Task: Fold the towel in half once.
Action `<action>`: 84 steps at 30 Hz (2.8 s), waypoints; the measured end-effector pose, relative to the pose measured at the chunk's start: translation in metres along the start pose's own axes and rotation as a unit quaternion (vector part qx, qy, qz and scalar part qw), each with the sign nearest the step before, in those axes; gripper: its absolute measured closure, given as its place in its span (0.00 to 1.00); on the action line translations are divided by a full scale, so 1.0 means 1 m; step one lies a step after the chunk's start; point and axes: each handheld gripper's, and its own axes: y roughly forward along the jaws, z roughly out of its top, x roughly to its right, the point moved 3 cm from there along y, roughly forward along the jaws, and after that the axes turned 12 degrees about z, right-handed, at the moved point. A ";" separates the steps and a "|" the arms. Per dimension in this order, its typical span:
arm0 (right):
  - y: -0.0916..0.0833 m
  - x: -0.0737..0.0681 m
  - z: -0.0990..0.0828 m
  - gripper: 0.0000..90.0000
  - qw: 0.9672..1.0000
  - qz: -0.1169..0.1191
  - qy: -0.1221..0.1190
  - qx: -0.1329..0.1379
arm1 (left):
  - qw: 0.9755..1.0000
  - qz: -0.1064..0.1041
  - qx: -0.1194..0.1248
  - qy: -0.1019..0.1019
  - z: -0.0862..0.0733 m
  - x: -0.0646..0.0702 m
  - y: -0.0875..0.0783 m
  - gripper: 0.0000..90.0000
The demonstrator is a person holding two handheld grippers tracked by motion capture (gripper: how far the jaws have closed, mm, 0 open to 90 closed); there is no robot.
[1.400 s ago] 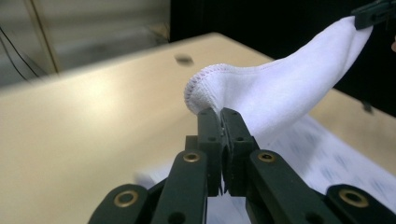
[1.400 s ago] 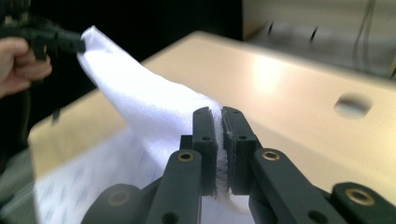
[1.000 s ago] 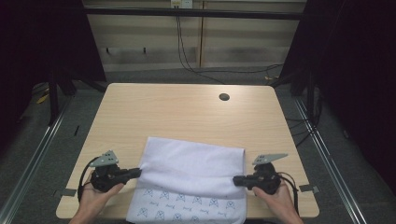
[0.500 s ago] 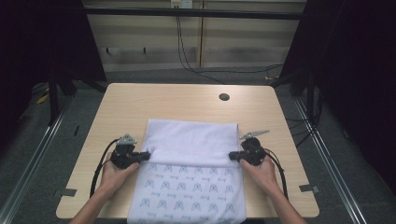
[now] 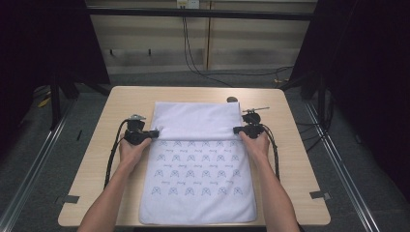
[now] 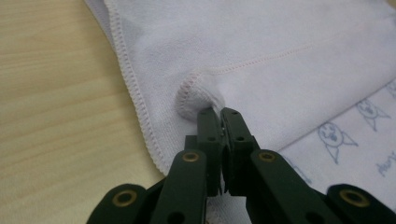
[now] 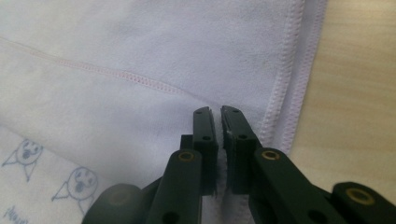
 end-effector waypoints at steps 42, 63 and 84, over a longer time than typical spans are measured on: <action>-0.201 -0.099 -0.058 0.94 0.965 0.172 -0.136 0.144 | 0.984 -0.085 0.141 0.071 -0.046 0.060 -0.211 0.97; -0.168 -0.101 -0.187 0.67 0.968 0.224 -0.109 0.012 | 0.972 -0.167 0.002 0.164 -0.131 0.074 -0.195 0.75; -0.098 -0.110 -0.156 0.83 0.956 0.259 -0.104 -0.090 | 0.966 -0.191 -0.068 0.159 -0.105 0.080 -0.134 0.83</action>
